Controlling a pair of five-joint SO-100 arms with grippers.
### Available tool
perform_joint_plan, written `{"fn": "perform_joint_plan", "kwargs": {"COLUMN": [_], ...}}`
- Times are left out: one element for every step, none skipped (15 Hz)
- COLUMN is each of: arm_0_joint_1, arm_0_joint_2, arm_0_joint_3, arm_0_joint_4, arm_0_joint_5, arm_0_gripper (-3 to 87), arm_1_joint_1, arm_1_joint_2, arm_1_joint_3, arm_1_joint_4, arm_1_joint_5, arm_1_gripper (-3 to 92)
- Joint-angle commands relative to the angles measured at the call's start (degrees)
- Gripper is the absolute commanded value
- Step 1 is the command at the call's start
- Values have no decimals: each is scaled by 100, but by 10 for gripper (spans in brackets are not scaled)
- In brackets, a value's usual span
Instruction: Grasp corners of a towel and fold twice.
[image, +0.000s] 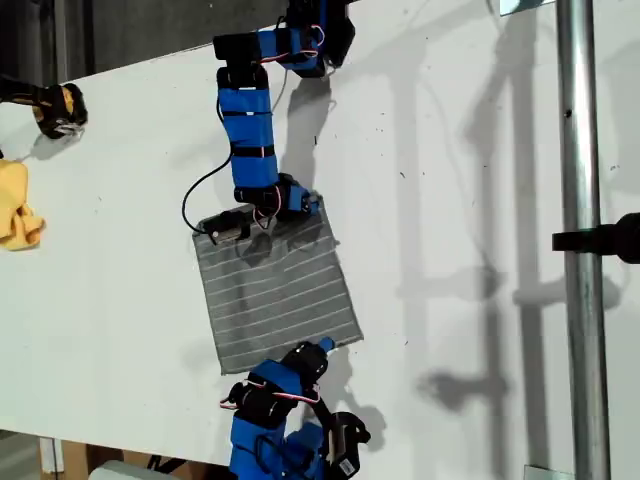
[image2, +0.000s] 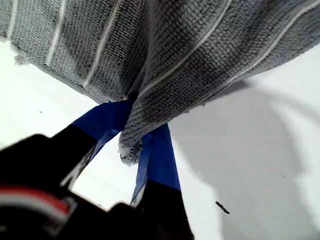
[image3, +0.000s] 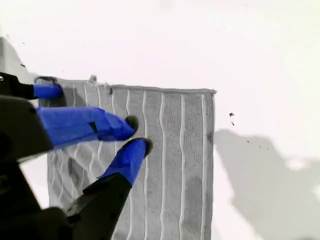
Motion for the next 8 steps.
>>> {"fn": "perform_joint_plan", "kwargs": {"arm_0_joint_1": [35,26,18,-9,26,35,44,62], "arm_0_joint_2": [9,-9,-114,-211,-396,-642,-905,-1099], "arm_0_joint_3": [-299,-378,-571,-642,-650,-650,-633,-545], "arm_0_joint_4": [229,255,457,545,510,457,413,316], "arm_0_joint_5": [-255,0,272,387,527,554,510,439], "arm_0_gripper": [278,355,352,356,357,355,350,346], "arm_1_joint_1": [-70,-70,-79,-79,-70,-70,-62,-62], "arm_1_joint_2": [448,448,448,448,466,492,519,536], "arm_1_joint_3": [-26,-26,-26,-44,-44,-44,-44,-44], "arm_1_joint_4": [0,-9,-18,0,18,26,26,26], "arm_1_joint_5": [9,18,18,18,18,18,18,18], "arm_1_gripper": [-1,-1,-1,-1,-1,-1,-1,-1]}}
